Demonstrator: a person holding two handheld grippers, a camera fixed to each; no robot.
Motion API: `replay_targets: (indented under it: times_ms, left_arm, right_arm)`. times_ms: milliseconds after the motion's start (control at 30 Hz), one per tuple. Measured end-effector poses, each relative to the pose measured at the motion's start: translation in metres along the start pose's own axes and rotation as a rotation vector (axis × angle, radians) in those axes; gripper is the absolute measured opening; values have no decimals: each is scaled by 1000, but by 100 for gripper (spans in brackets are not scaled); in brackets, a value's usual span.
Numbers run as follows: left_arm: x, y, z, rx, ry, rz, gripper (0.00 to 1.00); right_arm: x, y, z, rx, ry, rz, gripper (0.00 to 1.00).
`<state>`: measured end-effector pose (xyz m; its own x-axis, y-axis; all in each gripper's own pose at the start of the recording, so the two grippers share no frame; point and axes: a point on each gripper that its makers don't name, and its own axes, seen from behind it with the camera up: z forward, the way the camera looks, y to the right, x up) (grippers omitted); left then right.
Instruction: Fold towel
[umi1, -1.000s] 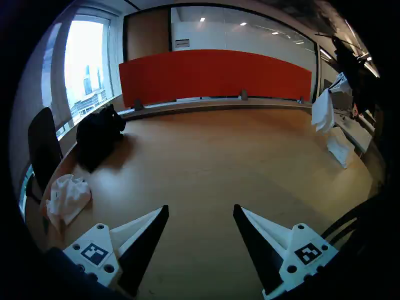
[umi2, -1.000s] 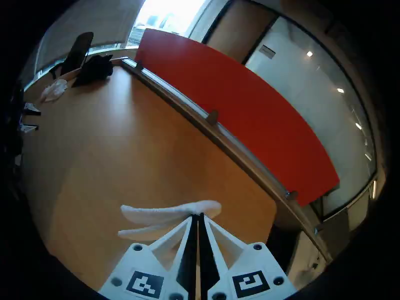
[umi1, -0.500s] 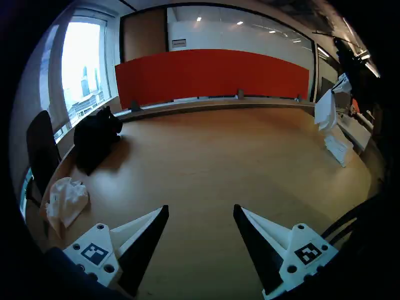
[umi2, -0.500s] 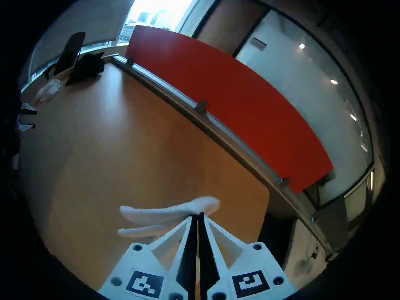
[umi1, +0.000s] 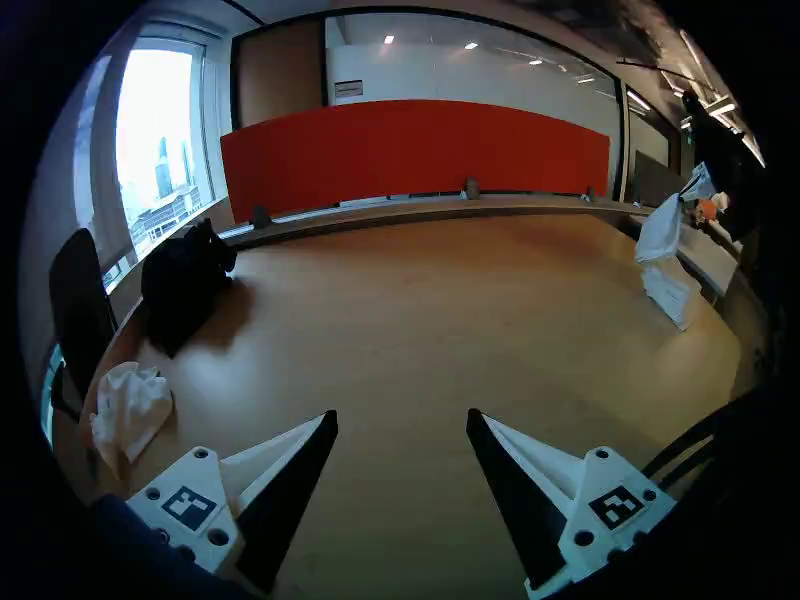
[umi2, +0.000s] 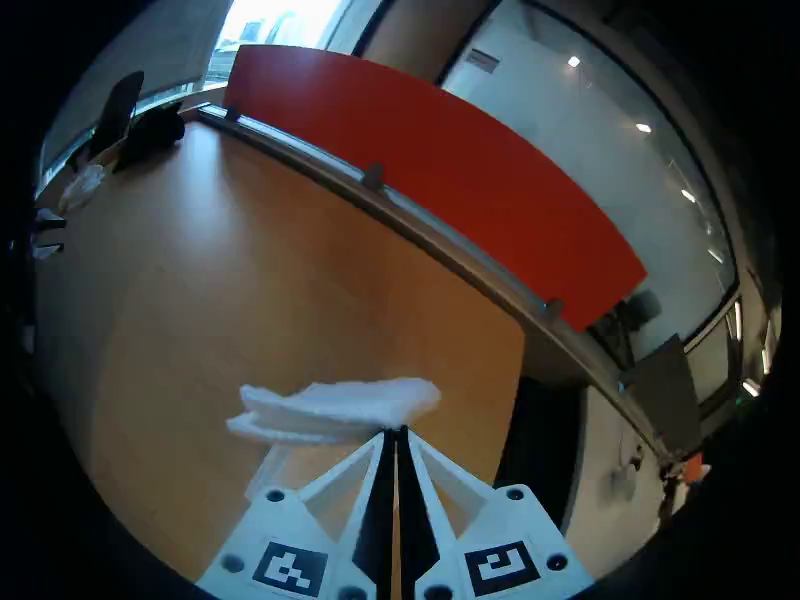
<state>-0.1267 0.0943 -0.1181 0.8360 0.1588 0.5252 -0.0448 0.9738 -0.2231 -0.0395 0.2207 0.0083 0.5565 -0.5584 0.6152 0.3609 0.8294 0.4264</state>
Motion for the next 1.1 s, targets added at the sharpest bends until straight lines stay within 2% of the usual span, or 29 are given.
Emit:
replay_targets:
  times_ms: [200,500,1100]
  left_arm:
    - [0,1,-1,-4,-2,10,96]
    - [0,0,-3,-3,-3,23,96]
    - [-1,-4,-6,7,-11,36,96]
  right_arm:
    - [-38,-3,-4,0,-37,59,1]
    - [-83,-12,-7,7,-91,110,1]
    - [-145,-22,1,32,-195,179,1]
